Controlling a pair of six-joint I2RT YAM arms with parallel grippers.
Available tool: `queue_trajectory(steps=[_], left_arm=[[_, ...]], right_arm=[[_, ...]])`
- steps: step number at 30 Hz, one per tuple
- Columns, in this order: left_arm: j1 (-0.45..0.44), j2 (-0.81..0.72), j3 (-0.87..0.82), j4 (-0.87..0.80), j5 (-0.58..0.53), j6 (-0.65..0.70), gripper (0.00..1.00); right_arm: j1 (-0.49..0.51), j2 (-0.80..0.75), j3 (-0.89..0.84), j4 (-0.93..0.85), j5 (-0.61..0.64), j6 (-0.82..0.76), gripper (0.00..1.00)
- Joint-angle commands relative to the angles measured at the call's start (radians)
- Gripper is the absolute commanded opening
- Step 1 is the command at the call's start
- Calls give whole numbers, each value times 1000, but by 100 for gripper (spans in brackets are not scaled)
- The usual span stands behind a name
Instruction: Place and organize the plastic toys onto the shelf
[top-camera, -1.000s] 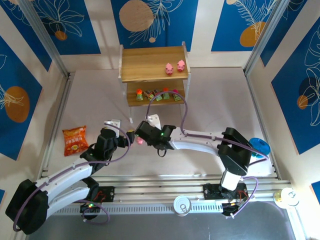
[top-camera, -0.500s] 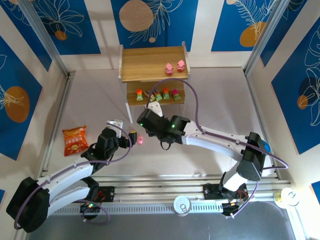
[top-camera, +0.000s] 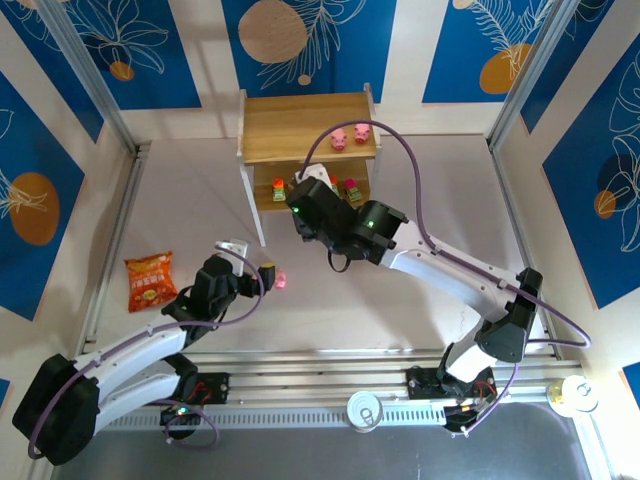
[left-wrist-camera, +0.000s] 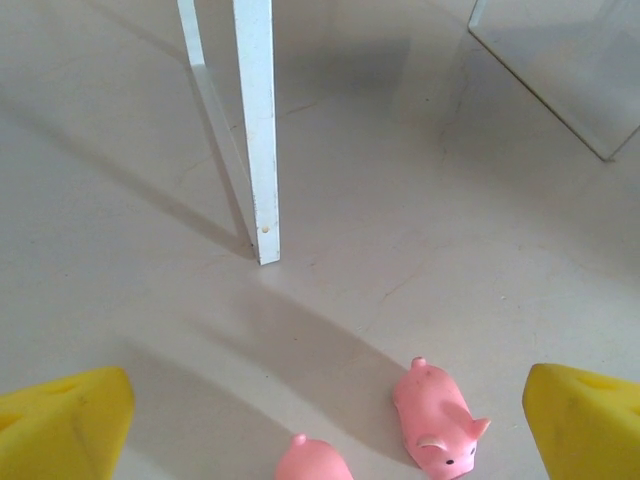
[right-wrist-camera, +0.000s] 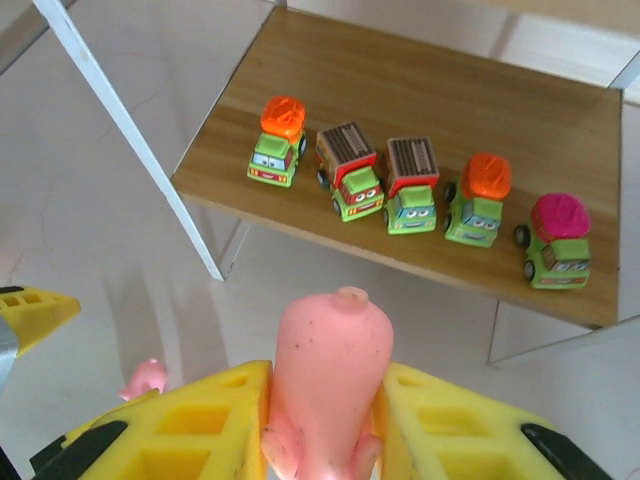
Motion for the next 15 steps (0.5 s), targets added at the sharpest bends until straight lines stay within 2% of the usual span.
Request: queue_trajectory(steps=[1,10,15], left_arm=[[-7,2,2,32,41,22,100],[-11,-10,-1,35,92,46,100],[-13,-13,-1,39,100,48,100]], right_arm=[[-14,-3,57,-31,-8,-43,29],[-58,59,214,-79,-30,-105,29],[-98,127,360,-126,-52,-155,29]])
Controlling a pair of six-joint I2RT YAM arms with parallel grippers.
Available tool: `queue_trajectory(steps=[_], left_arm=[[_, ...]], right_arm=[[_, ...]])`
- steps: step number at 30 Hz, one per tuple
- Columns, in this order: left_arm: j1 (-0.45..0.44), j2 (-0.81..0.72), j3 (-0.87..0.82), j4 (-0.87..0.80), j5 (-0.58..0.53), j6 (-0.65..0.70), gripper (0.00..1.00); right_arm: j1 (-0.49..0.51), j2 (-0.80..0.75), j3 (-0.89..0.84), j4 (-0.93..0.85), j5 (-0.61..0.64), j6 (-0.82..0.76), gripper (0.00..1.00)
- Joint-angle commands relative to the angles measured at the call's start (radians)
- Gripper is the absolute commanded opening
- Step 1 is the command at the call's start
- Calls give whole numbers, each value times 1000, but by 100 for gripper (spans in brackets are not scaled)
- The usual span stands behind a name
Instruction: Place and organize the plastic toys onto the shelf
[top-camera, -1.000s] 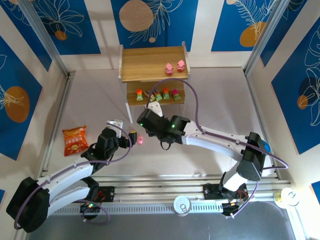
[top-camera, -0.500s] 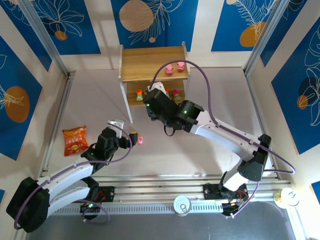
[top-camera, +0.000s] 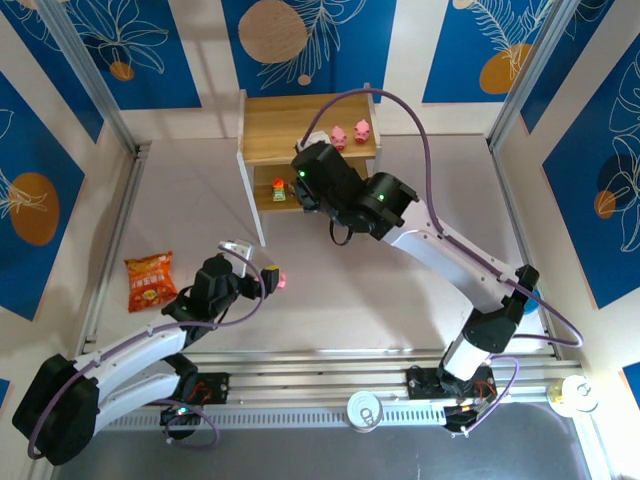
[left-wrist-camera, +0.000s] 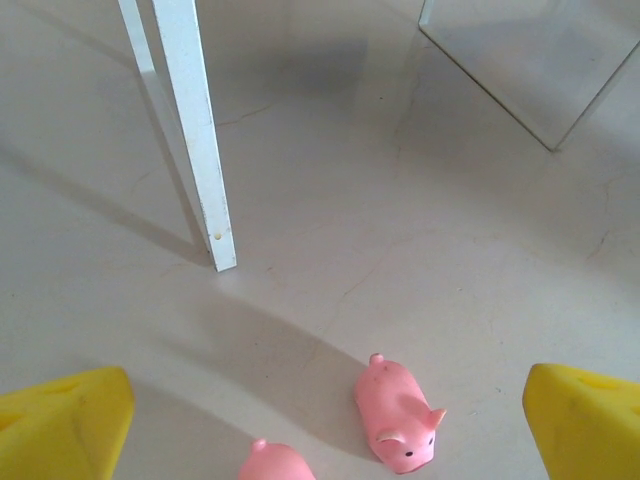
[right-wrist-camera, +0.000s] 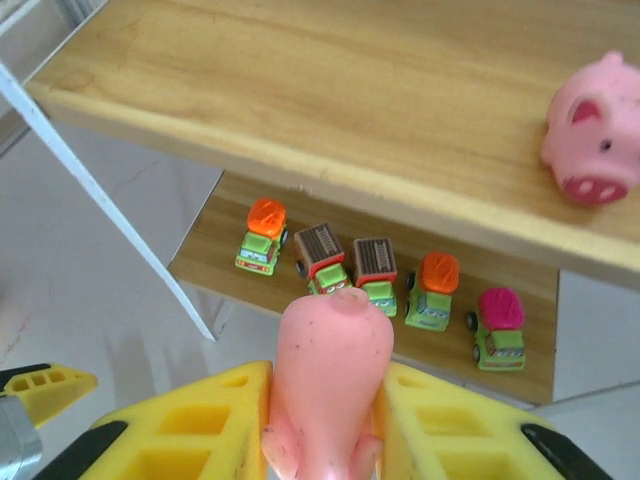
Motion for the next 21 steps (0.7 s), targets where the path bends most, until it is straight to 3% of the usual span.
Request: queue_trajectory(steps=[1,9,21], left_arm=[[-9,-11,-2,25,25,20,100],[-11,-15,-3,23,14,20,100],[-10,-11,-3,25,13,20,100]], right_arm=[[-25,46,106,-49,-25,-60,29],[-92,173,312,-127,-55,-99,29],[-155,291,474,-177,-74,-132,29]])
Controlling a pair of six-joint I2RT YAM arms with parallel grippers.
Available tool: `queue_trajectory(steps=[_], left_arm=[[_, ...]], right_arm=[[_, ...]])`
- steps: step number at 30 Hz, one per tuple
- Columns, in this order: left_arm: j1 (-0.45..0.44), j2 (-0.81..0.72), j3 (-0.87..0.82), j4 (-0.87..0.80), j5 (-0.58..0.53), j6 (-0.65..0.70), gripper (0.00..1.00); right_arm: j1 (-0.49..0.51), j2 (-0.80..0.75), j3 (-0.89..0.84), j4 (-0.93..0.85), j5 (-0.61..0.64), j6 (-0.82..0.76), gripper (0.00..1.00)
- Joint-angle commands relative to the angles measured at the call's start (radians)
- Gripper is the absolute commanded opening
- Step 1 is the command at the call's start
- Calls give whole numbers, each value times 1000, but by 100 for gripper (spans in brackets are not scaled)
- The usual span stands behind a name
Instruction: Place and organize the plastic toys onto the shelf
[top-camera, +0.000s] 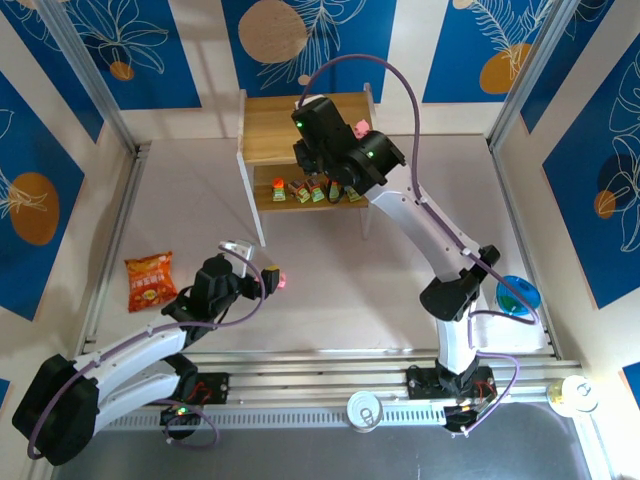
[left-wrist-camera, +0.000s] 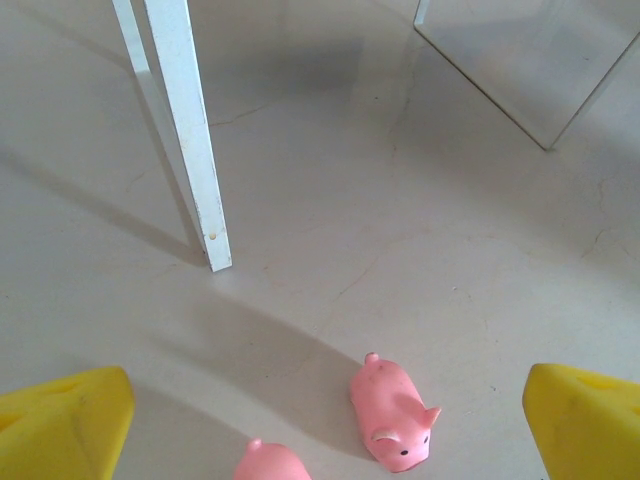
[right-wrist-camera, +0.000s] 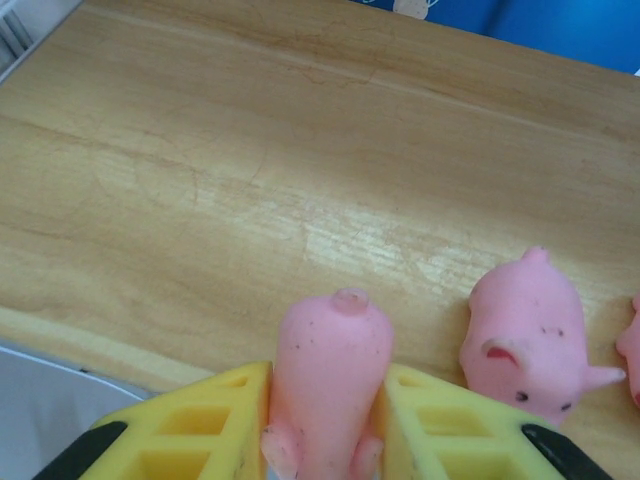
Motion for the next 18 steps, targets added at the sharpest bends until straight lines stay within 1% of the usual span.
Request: queue_trajectory(steps=[1,4,18], left_arm=[[-8,-9,-3,25,10,19,100],[-9,-9,-3,24,8,20,100],[-8,-10,-2,22,8,16,100]], right_arm=[[-12,19,58,-30,-16,-28,30],[-18,38,90,-47,-8,-37,30],[-38,76,125,-62,-15,-51,31]])
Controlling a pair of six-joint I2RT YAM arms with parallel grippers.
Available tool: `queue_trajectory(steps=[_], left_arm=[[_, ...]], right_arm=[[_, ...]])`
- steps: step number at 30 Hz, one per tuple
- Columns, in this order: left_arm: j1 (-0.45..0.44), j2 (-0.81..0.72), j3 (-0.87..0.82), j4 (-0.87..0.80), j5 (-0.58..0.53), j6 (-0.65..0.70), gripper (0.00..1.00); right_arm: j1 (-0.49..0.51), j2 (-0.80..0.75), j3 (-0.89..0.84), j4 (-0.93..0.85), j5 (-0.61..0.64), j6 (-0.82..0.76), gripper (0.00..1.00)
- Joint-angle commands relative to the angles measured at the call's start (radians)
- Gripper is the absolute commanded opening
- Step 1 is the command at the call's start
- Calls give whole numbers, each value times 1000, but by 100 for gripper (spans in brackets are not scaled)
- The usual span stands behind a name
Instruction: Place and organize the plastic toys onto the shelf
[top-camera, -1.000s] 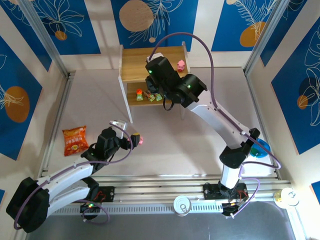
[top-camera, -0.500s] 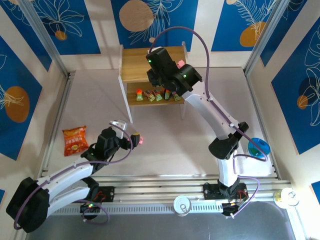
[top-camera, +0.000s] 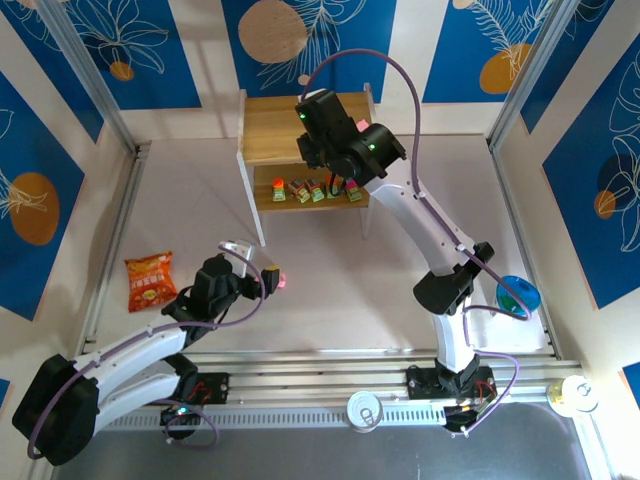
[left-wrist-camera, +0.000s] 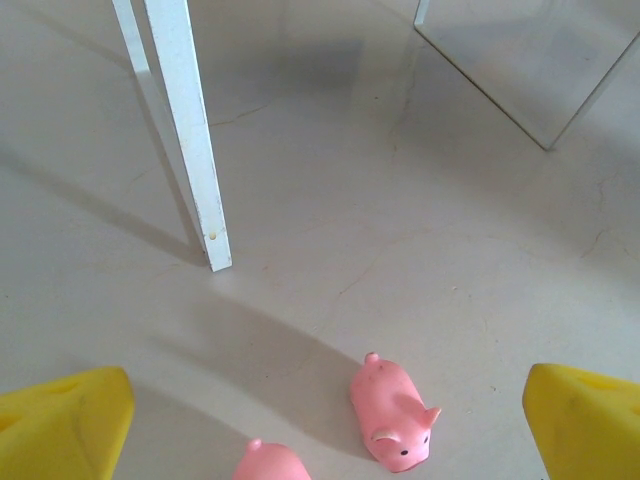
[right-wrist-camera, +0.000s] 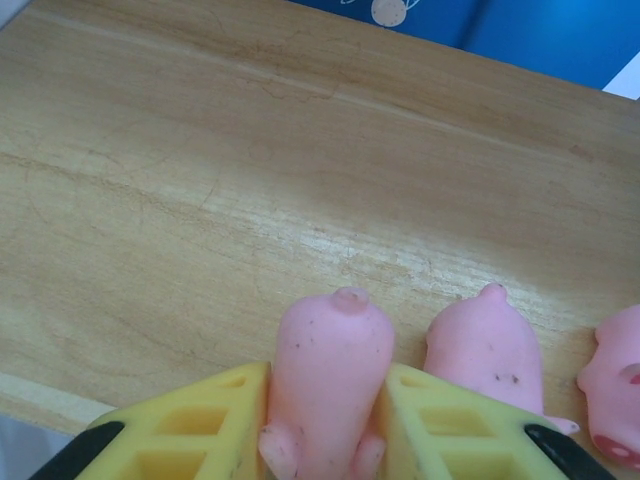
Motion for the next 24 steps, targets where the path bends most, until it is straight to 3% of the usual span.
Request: queue_trajectory(steps=[1,24], left_arm=[[-8,-9,-1,23,8,17,100],[-8,-3,-1,27,13,16,100]], right_arm=[[-6,22,36,-16,-12,-19,31],[-20,43,101,-26,-11,-42,41]])
